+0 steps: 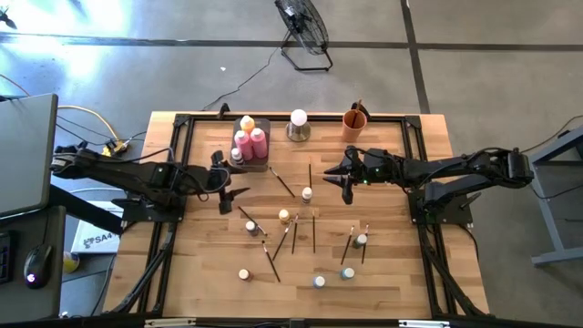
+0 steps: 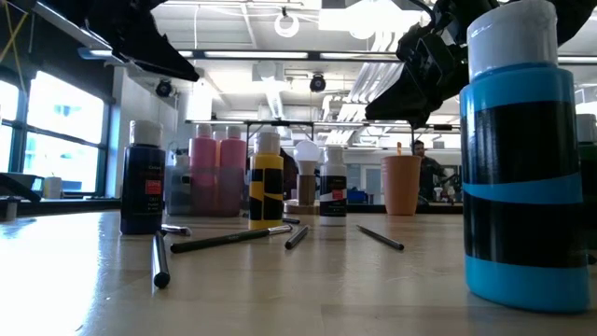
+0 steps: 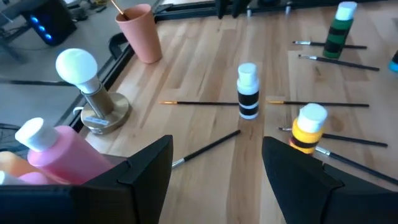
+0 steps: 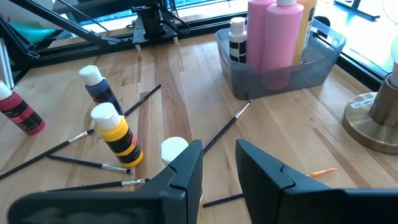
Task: Pick & Place Paint Supplies
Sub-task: Put the small white black paint bottle into the gray bin
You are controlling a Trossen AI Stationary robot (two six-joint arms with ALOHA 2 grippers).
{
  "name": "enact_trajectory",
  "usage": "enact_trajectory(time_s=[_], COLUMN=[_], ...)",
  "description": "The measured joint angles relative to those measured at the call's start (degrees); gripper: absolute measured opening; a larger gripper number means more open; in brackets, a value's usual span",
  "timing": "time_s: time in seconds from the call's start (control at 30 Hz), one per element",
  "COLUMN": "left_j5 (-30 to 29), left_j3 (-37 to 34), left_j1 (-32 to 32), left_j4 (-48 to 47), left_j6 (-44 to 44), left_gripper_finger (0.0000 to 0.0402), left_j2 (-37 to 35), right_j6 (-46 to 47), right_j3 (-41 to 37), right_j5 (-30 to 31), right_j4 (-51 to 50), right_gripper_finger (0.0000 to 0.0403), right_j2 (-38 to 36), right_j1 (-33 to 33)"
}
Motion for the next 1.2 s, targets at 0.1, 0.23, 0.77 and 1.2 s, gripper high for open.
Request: enact_trajectory(time_s=[0.1, 0.23, 0.77, 1.2], left_j5=[-0.5, 0.7, 41.5, 51.3], left_j3=[0.0, 0.0, 0.0, -0.1], left_j1=[0.0, 0.1, 26.8, 27.7], left_j4=[0.5, 4.1, 13.5, 36.7], left_j6=[0.7, 7.0, 16.7, 13.3], left_gripper_finger=[0.0242, 0.0242, 0.0241, 0.0242], left_j2=[1.5, 4.4, 9.1, 29.0], right_j6=[0.0, 0.0, -0.2, -0.2], right_j3=[0.0, 0.0, 0.0, 0.0], right_j5=[0.0, 0.0, 0.0, 0.0], right_j4=[0.0, 0.0, 0.0, 0.0], right_gripper_finger=[0.0091, 0.0091, 0.0091, 0.0091], right_j2=[0.0, 0.0, 0.0, 0.0], right_j1=[0.0, 0.0, 0.0, 0.0])
